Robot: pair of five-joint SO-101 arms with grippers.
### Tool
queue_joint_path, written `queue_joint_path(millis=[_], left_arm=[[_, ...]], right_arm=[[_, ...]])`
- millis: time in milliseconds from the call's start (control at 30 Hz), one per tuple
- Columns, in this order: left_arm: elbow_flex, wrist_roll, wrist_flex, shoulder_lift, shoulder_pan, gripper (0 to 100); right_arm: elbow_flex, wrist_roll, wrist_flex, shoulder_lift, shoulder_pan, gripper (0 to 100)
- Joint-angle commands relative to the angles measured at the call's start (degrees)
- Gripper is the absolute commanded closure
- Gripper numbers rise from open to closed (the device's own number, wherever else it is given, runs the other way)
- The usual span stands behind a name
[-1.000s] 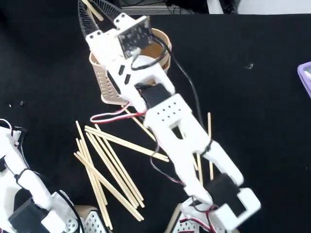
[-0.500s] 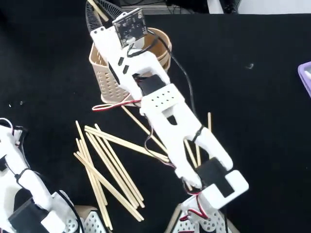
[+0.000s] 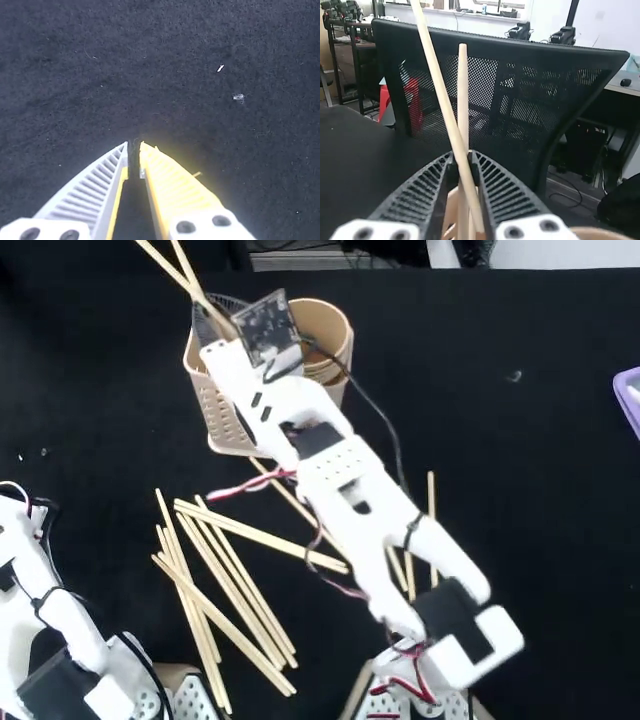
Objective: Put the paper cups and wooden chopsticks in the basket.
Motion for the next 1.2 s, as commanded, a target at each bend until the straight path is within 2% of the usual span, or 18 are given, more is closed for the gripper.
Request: queue_joint_path(millis=[0,667,1067,1167], left_arm=[[-0.4,-0.2,-0.7,-1.8,0.7,95],[-0.4,-0.2,-0.6,-1.8,0.7,95],[-0.4,-0.2,-0.5,-1.8,0.8,95],[-0.4,-0.2,-0.5,-1.8,0.7,95]], right_arm=[[2.4,-0.5,-1.4,-6.3,0.8,98.7],[10.4,-0.5,-1.3,-8.5,0.4,98.7],[10.4,-0.5,-3.4,-8.0,0.0,98.5],[10.9,-0.6,-3.4,-8.0,-0.3,93.5]])
